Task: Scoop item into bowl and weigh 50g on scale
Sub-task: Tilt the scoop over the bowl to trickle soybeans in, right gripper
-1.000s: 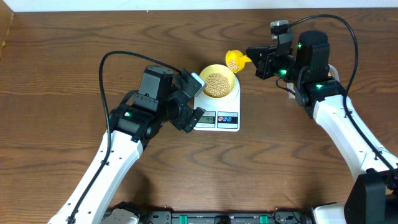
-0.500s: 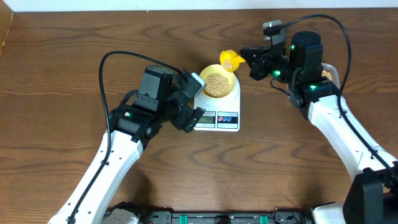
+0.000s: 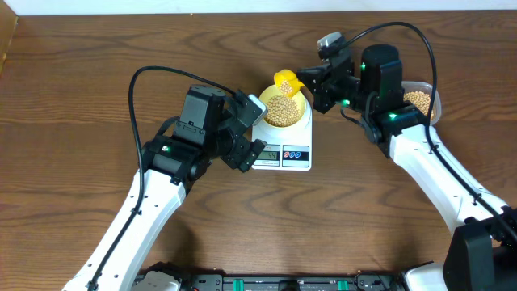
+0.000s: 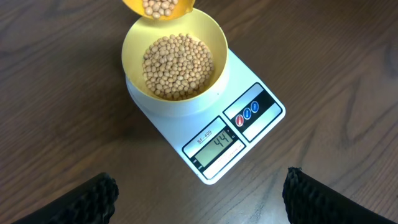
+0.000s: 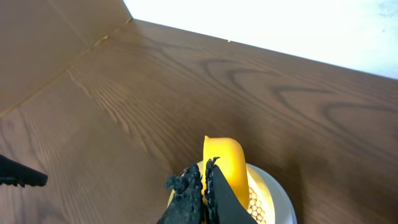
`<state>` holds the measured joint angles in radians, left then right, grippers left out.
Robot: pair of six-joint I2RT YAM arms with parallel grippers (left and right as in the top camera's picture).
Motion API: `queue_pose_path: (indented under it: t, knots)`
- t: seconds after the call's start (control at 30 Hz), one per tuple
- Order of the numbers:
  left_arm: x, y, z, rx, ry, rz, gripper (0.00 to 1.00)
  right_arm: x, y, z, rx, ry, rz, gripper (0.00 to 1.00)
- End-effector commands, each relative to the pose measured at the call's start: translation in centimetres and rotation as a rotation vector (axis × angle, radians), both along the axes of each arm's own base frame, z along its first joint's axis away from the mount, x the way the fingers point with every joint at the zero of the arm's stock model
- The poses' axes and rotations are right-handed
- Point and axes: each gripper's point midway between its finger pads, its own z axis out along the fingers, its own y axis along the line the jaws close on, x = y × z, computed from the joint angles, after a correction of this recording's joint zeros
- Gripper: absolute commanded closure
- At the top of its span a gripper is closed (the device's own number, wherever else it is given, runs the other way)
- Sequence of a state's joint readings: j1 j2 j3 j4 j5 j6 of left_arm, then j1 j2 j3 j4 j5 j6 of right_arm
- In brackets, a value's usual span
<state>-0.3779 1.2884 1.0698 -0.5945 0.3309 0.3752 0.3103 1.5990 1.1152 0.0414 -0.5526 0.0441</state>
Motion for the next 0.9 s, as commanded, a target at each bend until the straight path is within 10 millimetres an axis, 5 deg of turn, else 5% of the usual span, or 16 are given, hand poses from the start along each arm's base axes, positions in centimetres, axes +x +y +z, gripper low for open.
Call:
queue_pose_path:
  t: [0.0, 0.87]
  knots:
    - [-0.22, 0.04, 0.21, 0.005, -0.016, -0.014, 0.13, -0.13, 0.62, -0.49, -0.042, -0.041, 0.038, 0.99]
    - [-0.22, 0.04, 0.21, 0.005, -0.016, -0.014, 0.13, -0.43, 1.3, -0.86, -0.09, -0.099, 0.091, 0.99]
